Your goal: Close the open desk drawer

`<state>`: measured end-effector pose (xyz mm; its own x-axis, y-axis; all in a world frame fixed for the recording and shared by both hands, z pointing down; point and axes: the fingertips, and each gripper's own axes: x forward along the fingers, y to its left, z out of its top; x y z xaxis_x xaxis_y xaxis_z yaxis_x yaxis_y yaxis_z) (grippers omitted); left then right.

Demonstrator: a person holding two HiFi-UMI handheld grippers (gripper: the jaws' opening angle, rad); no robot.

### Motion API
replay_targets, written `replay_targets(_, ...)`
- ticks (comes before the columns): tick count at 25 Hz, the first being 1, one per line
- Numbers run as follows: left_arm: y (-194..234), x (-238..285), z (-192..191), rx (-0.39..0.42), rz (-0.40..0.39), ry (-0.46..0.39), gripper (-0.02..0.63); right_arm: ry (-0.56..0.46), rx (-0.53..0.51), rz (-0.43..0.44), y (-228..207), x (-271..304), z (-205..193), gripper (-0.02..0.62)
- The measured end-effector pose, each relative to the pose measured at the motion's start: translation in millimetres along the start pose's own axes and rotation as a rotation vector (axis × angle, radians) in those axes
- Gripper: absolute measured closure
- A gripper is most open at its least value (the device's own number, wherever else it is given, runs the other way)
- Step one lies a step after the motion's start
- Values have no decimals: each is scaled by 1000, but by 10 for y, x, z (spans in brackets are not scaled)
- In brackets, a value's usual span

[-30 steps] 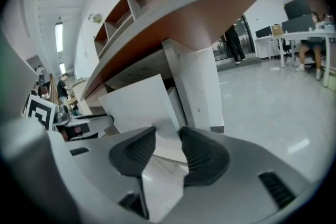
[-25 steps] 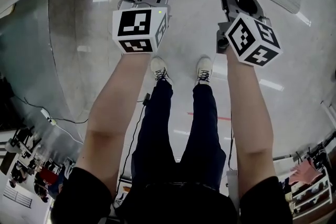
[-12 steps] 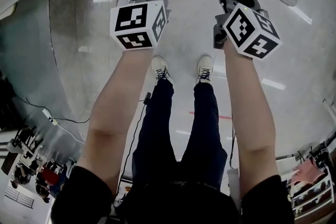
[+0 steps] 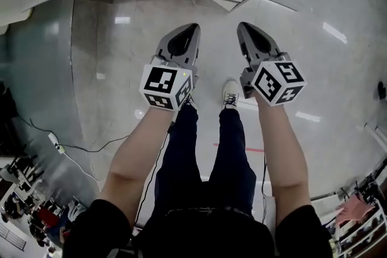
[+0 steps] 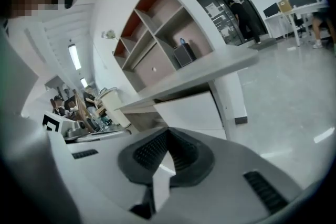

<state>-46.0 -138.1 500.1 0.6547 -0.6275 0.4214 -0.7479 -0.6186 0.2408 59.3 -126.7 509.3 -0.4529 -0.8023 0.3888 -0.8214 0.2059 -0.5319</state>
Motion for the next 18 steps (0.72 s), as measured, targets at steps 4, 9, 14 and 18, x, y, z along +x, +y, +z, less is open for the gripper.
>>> replay_targets(4, -388, -458, 87, -27, -84, 15, 595, 66, -49, 122, 538, -317, -41, 578)
replay_targets(9, -764, -973, 378, -14, -181, 24, 595, 92, -101, 226, 1105, -778, 85, 578)
replay_targets(14, -1098, -1349, 756, -94, -310, 21, 595, 28, -108, 287, 1530, -1146, 437, 578)
replay_targets(18, -1364, -1627, 1034, -33, -409, -5, 595, -3, -112, 330, 1834, -1396, 625, 578)
